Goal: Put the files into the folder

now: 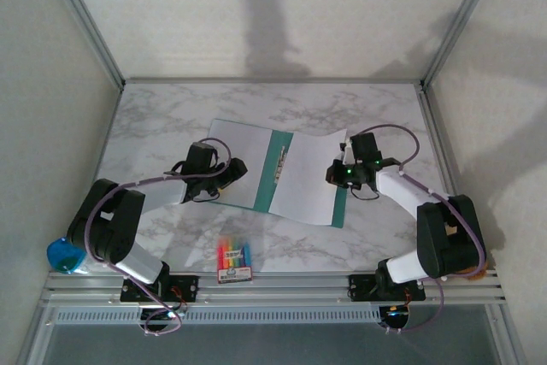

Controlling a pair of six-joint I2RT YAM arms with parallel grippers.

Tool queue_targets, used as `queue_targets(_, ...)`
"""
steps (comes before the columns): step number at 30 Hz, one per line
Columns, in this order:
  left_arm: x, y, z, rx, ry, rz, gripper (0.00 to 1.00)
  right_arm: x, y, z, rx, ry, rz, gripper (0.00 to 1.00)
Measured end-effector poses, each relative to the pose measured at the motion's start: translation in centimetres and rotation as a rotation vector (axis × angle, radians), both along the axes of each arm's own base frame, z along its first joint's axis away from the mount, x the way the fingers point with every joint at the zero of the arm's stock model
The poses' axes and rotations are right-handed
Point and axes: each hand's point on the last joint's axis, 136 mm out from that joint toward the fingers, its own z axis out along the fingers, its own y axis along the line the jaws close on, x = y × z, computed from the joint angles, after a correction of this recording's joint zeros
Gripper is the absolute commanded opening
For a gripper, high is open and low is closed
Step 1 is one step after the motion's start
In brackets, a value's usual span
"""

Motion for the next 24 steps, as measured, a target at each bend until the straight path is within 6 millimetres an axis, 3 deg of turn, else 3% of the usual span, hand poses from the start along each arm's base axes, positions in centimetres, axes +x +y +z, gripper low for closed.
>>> queue_targets(10, 0.0, 0.0, -0.1, 0.004, 0.003, 0.001, 0.86, -1.1, -0.8, -1.6, -0.010, 0.025, -0.014, 0.00)
queue_targets(24, 0.1, 0.0, -0.1, 0.006, 0.003, -0.001, 0.86, -0.1, -0.5, -1.1, -0.005, -0.036, 0.005, 0.00)
